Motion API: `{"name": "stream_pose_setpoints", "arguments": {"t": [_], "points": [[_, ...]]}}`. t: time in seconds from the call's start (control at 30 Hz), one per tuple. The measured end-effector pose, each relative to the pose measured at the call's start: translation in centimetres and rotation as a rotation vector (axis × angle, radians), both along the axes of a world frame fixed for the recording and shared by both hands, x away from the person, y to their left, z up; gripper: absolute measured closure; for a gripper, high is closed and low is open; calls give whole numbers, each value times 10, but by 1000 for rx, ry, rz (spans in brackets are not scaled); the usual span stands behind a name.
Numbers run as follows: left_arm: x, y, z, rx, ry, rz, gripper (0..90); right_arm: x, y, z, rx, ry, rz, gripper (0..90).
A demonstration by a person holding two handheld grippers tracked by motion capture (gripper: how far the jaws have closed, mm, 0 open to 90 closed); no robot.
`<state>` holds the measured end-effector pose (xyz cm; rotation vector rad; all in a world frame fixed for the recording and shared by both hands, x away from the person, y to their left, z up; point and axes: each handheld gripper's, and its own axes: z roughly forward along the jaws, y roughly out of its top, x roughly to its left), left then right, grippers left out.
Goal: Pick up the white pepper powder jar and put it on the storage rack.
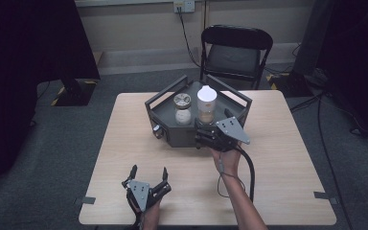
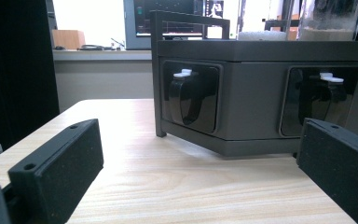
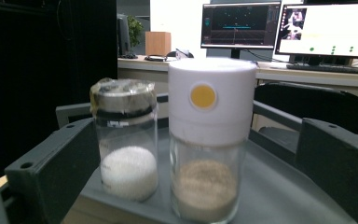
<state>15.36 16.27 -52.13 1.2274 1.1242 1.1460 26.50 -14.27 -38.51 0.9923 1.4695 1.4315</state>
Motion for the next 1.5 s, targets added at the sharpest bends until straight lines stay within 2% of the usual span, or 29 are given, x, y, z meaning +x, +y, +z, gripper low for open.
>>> {"name": "stream_pose_setpoints", "arguments": {"t": [0.27,0.43,0.6,0.87,0.93,1.33,1.5], "points": [[0,0,0,0,0,0,0,-12,-8,-8,23,4,8,0],[0,0,0,0,0,0,0,-24,-12,-13,27,-15,15,0],[0,0,0,1,0,0,0,-32,-15,-14,23,-14,16,0],[0,0,0,1,-1,0,1,-46,-21,-25,26,-27,10,0],[0,0,0,2,-1,0,1,-48,-21,-27,13,-32,5,0],[0,0,0,0,0,2,3,-61,-32,-33,21,-7,0,0],[0,-1,0,0,-1,5,3,-68,-38,-42,32,1,-8,0]]}}
